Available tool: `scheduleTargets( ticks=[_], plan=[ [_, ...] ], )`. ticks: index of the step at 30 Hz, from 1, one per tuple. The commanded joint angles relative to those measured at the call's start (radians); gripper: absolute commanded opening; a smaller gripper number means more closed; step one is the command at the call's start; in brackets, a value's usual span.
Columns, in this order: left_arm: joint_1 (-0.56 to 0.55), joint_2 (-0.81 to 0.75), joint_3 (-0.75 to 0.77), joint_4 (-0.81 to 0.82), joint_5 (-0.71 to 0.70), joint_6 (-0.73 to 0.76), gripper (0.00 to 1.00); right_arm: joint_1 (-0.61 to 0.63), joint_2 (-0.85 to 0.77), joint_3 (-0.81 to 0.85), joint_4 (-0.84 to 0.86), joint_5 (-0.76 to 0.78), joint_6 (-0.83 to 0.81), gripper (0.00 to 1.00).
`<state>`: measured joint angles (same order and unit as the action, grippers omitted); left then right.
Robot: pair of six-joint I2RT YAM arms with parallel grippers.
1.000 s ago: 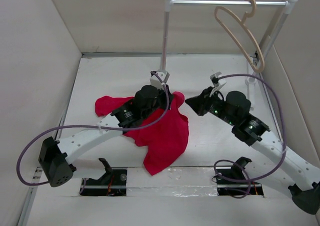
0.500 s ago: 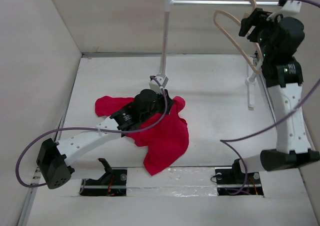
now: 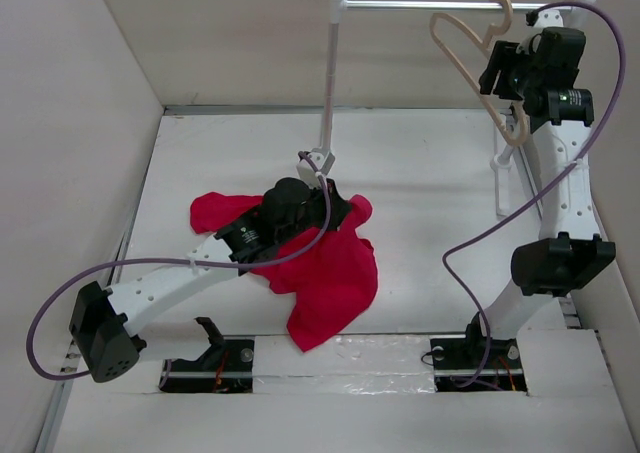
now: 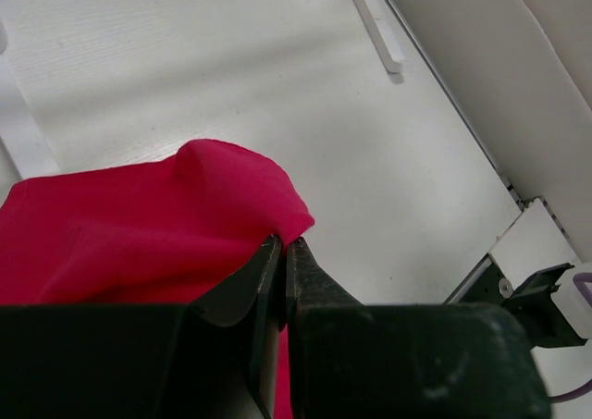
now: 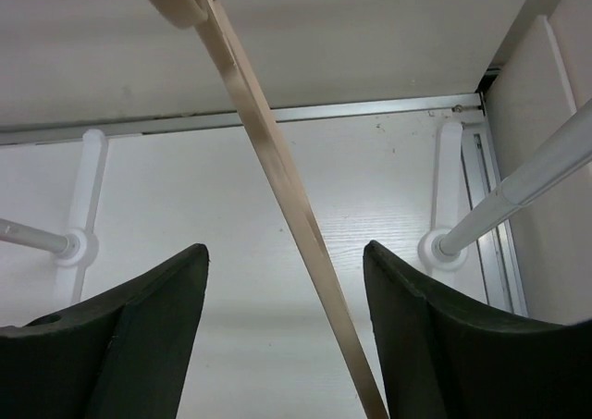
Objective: Place the t-shirt on the hanger
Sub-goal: Pick up the hanger from the clothesline, then place the T-shirt on the hanger.
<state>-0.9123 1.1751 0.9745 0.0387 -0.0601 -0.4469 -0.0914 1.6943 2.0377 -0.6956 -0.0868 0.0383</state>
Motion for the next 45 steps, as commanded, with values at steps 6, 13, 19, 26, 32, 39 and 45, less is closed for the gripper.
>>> scheduleTargets(
  ticks=[6, 13, 19, 26, 32, 39, 45],
  plan=[
    [0.004, 0.001, 0.015, 0.058, 0.011, -0.013, 0.00, 0.024, -0.012, 0.006, 0.091, 0.011, -0.023, 0.29],
    [0.004, 0.004, 0.016, 0.063, 0.000, -0.019, 0.00, 0.073, -0.093, -0.106, 0.221, 0.110, -0.025, 0.00],
    [0.004, 0.009, 0.016, 0.092, -0.003, -0.036, 0.00, 0.073, -0.251, -0.233, 0.364, 0.098, 0.000, 0.00],
    [0.015, 0.017, 0.047, 0.113, -0.020, -0.035, 0.00, 0.082, -0.410, -0.422, 0.429, 0.022, 0.083, 0.00],
    [0.100, 0.040, 0.043, 0.173, -0.004, -0.050, 0.00, 0.143, -0.569, -0.621, 0.459, -0.083, 0.175, 0.00],
    [0.280, 0.081, 0.061, 0.231, 0.132, -0.076, 0.00, 0.300, -0.867, -0.979, 0.483, -0.255, 0.284, 0.00],
    [0.325, 0.115, 0.095, 0.225, 0.120, -0.065, 0.00, 0.392, -1.100, -1.125, 0.299, -0.291, 0.310, 0.00]
  ],
)
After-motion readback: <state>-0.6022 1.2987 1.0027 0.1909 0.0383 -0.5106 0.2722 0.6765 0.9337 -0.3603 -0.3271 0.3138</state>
